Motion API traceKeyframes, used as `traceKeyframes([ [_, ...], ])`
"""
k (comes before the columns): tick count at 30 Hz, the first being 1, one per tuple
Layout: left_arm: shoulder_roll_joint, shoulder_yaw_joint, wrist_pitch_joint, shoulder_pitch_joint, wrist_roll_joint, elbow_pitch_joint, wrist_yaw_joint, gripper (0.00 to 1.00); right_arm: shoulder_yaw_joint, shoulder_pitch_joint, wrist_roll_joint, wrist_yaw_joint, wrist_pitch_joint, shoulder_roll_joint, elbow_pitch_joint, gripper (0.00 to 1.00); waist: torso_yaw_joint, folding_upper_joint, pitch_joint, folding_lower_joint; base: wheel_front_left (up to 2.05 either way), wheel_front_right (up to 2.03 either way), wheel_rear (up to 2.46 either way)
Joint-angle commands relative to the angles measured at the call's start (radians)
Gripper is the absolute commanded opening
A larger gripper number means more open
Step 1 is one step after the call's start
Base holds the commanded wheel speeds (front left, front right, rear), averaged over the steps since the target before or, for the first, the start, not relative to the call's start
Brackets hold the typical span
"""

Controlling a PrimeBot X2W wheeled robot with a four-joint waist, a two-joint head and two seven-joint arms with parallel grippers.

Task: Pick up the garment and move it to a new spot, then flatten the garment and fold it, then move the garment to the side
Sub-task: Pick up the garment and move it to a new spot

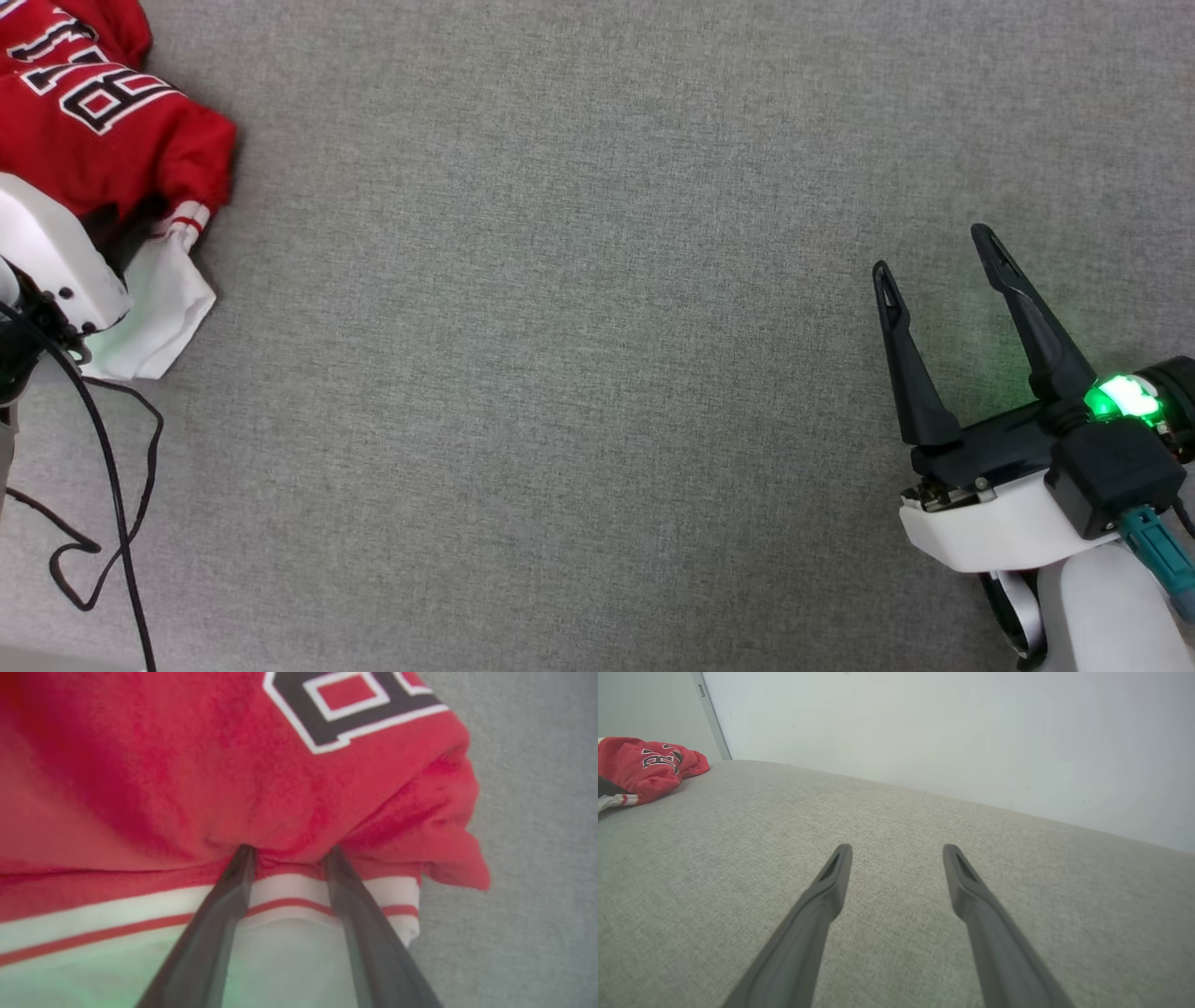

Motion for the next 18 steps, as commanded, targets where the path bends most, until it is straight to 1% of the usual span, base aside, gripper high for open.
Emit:
traceKeyframes([
  [1,-0.030,-0.041,0.014,0.037,-0.013,0.019,0.001,0.00,-0.001,-0.002,-0.006,-0.001,-0.002,0.000,-0.001,1.00,0.002,0.0000,-0.005,-0.0001,0.00,0.00,0.00],
  [5,0.013,-0.057,-0.089,0.031,-0.016,0.021,0.001,0.00,0.000,-0.001,-0.009,-0.001,-0.002,0.004,0.010,1.00,0.009,0.0000,-0.035,-0.0001,0.00,0.00,0.00],
  [8,0.044,-0.070,-0.196,0.017,-0.002,0.014,0.001,0.00,0.003,-0.001,-0.004,-0.001,-0.002,0.008,0.025,1.00,0.014,0.0000,-0.074,-0.0001,0.00,0.00,0.00],
  [13,0.093,-0.090,-0.404,0.004,0.051,-0.001,0.001,0.00,0.011,0.011,0.011,-0.001,-0.002,0.021,0.058,1.00,0.016,0.0000,-0.169,-0.0001,0.00,0.00,0.00],
  [18,0.155,-0.112,-0.524,0.003,0.113,-0.043,0.001,0.00,-0.003,0.029,0.040,-0.001,-0.002,0.041,0.099,1.00,0.010,0.0000,-0.270,-0.0001,0.00,0.00,0.00],
])
